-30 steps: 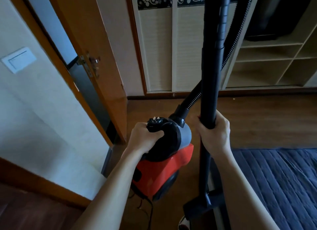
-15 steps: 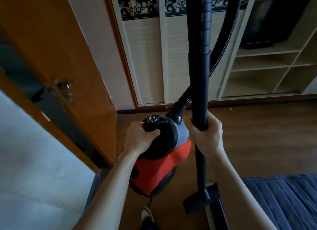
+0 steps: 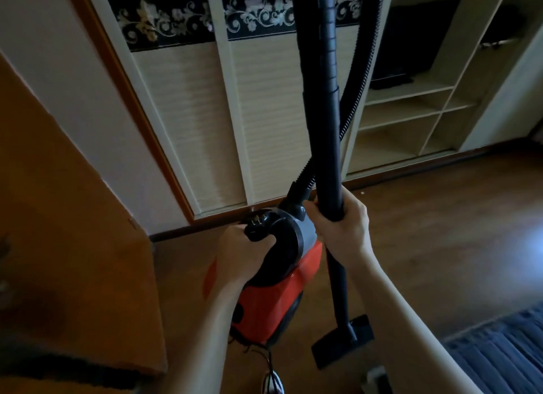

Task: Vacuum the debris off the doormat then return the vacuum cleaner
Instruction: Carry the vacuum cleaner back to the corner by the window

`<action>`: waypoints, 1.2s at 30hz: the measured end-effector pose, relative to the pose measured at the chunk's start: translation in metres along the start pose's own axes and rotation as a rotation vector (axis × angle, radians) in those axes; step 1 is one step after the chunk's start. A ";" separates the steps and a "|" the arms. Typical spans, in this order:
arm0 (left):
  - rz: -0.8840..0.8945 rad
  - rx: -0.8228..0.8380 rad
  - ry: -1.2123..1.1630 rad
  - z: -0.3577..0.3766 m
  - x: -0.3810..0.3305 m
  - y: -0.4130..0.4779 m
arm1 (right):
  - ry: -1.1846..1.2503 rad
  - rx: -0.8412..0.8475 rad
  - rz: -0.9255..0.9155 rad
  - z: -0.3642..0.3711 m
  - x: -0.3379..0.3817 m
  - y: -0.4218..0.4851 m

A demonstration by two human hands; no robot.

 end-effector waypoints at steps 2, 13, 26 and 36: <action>0.010 0.025 -0.008 0.002 -0.003 0.036 | 0.002 -0.019 -0.008 0.015 -0.001 0.026; 0.055 0.241 -0.079 0.047 -0.019 0.174 | -0.092 -0.184 0.045 0.035 -0.044 0.133; 0.139 0.393 0.039 0.236 -0.047 0.314 | -0.191 -0.337 0.130 -0.048 -0.181 0.260; 0.274 0.606 0.026 0.433 -0.113 0.389 | -0.219 -0.484 0.201 -0.175 -0.274 0.363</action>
Point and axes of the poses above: each hand's wrist, its own y-axis towards the middle knuckle, its own z-axis out of the palm, x = y × z, the point moved 4 cm from there along y, towards the middle knuckle, and after that the axes turned 14 degrees about -y, right-handed, at the moved point
